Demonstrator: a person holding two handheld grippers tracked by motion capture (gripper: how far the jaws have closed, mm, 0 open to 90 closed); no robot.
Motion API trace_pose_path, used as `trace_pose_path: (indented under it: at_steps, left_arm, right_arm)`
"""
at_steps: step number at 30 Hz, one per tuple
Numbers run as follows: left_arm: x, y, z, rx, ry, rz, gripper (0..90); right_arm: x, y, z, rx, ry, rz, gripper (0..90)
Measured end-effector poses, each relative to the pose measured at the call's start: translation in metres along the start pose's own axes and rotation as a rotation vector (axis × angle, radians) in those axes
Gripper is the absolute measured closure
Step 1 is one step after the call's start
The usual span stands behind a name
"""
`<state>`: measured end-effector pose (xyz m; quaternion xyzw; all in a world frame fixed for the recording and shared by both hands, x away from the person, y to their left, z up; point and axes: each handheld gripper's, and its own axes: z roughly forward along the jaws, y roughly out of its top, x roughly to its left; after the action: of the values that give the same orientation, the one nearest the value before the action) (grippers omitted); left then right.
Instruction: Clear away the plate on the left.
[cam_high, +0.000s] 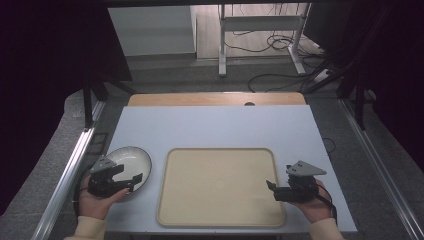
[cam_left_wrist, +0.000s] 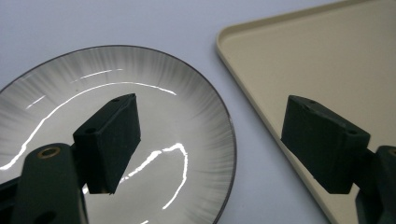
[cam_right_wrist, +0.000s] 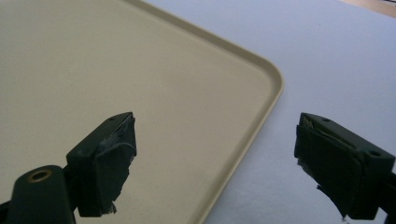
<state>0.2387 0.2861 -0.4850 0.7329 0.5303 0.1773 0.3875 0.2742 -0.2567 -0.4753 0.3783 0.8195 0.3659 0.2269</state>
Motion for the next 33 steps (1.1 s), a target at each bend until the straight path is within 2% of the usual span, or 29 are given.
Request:
trace_pose_path:
  at_steps: [9, 16, 33]
  left_arm:
    - [0.017, -0.002, -0.005, -0.002, 0.048, -0.039, 19.4]
    - [0.03, -0.002, -0.007, 0.001, 0.068, -0.067, 19.8]
    - [0.065, -0.01, -0.012, 0.015, 0.158, -0.128, 20.6]
  right_arm:
    - [-0.002, -0.001, 0.001, 0.008, -0.005, -0.003, 13.8]
    - [-0.002, -0.004, 0.0, 0.017, -0.009, -0.003, 13.9]
    - [-0.004, -0.009, -0.002, 0.033, -0.021, -0.01, 14.1]
